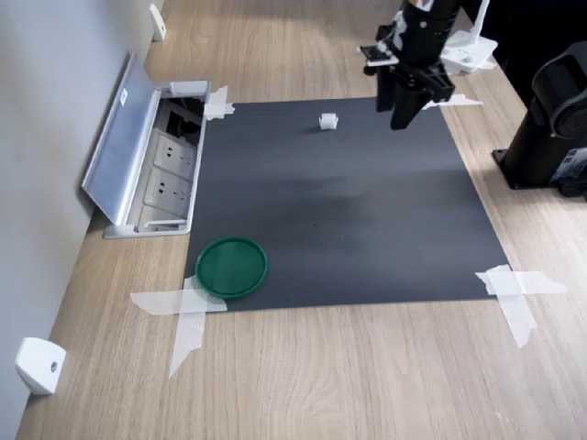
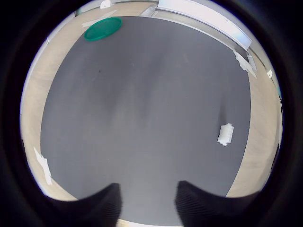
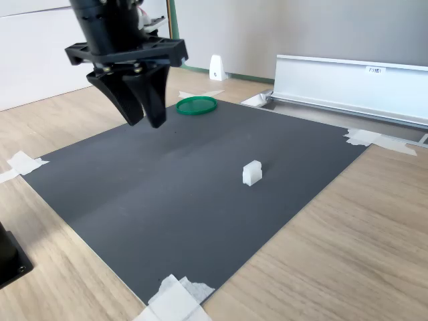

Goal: Grasp a white terminal and put it on the green lid.

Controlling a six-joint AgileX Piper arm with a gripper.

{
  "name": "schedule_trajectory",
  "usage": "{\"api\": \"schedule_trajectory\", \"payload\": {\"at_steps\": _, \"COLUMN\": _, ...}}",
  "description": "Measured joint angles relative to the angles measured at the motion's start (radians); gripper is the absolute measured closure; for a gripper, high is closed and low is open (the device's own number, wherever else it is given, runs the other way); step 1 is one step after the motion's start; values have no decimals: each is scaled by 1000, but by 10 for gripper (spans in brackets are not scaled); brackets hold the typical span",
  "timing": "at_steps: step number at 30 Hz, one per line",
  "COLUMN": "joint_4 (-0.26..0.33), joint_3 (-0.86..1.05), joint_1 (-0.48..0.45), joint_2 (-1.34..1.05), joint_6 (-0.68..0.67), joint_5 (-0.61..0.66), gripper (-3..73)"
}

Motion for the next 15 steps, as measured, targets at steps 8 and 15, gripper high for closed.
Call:
{"api": "schedule_trajectory", "payload": {"at_steps": 8, "joint_4": -35, "joint_3": -79, "joint_1": -11, "joint_2": 78, "joint_6": 15, "joint_5": 43, "gripper": -24}}
{"api": "schedule_trajectory", "payload": {"at_steps": 15, "joint_4": -35, "joint_3": -122, "joint_1": -132, "joint_2": 136, "joint_6": -48, "joint_5": 35, "gripper": -29}}
